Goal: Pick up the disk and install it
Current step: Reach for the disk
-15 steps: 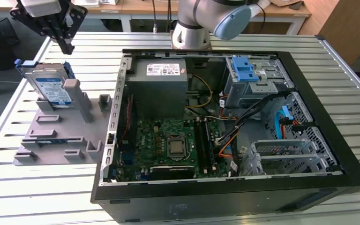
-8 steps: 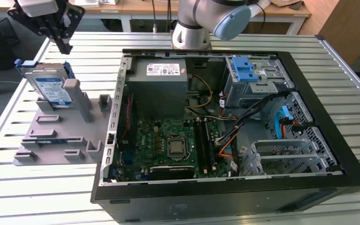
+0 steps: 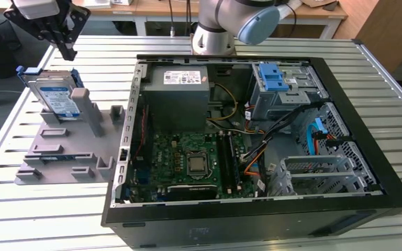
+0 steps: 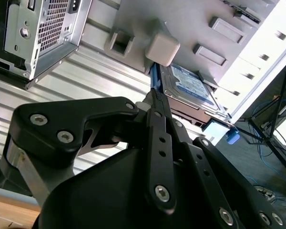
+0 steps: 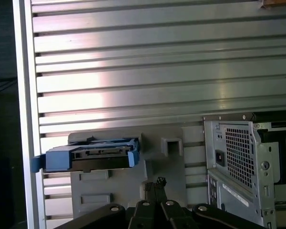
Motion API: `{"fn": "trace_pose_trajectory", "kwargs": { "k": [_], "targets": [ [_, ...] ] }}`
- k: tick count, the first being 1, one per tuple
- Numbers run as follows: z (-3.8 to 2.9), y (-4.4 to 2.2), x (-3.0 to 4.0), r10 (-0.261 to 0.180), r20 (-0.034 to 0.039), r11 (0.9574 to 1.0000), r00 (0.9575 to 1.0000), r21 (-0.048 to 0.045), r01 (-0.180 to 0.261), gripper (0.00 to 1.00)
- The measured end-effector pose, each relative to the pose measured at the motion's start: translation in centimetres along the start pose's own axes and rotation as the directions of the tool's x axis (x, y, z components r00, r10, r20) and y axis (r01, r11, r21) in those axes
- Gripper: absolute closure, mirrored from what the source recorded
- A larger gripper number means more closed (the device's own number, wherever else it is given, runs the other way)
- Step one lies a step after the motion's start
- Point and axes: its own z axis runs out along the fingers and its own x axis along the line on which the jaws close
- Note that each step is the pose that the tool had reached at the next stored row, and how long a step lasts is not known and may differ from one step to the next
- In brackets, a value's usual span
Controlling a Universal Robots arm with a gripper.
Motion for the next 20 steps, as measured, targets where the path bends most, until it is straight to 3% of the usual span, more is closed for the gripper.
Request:
{"fn": "trace_pose_trajectory", "kwargs": {
  "k": [20],
  "targets": [
    [0.23, -0.20, 2.30, 0.000, -0.0016, 1.0000, 1.0000, 0.0003, 0.000, 0.89]
  ]
}}
